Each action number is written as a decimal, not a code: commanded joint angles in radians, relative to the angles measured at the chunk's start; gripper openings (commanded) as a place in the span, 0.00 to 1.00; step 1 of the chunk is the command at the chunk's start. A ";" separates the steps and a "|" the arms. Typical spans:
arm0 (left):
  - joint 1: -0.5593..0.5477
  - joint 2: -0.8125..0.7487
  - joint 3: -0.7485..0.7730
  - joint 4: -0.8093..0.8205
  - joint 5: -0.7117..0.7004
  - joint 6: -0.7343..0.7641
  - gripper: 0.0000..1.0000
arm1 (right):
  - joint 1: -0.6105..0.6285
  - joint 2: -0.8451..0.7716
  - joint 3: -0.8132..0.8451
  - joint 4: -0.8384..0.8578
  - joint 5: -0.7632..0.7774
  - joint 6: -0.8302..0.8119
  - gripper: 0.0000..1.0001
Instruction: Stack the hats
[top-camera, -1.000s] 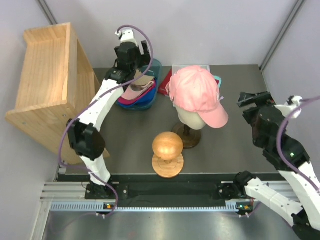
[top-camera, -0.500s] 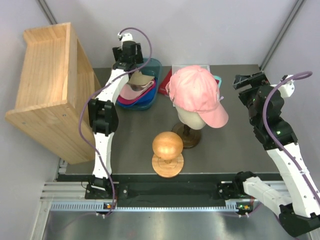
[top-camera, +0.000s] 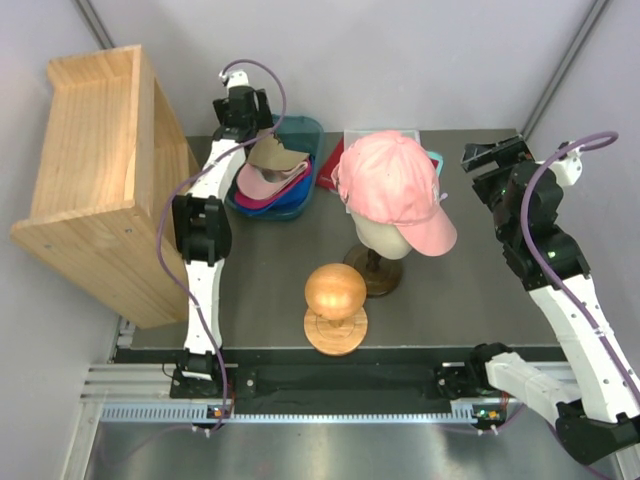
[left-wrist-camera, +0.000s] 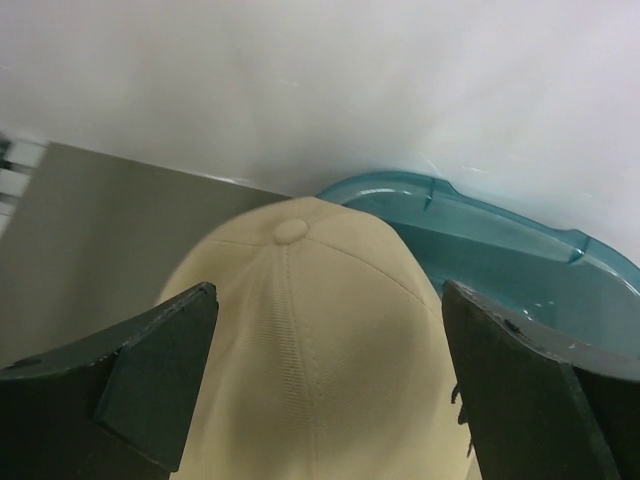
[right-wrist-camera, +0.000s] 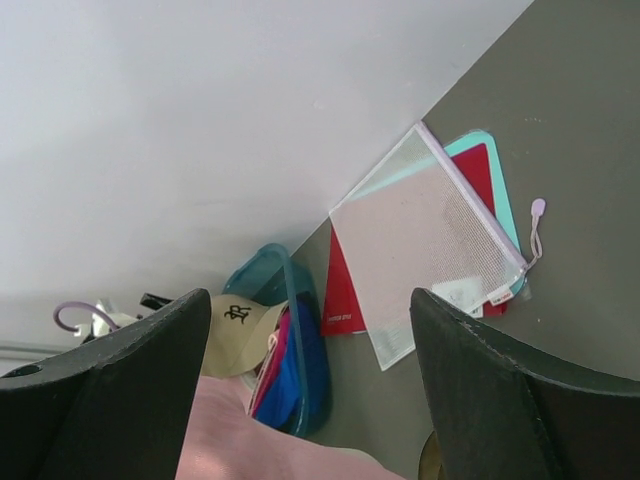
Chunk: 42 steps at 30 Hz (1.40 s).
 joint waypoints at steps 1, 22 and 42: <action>0.015 0.011 0.014 0.045 0.094 -0.066 0.92 | -0.010 0.005 0.042 0.047 -0.018 0.007 0.80; 0.013 -0.146 -0.107 0.195 0.244 -0.164 0.00 | -0.010 -0.047 0.067 0.047 0.006 -0.050 0.79; -0.014 -0.427 -0.164 0.367 0.323 -0.206 0.00 | -0.010 -0.127 0.058 0.080 -0.035 -0.067 0.79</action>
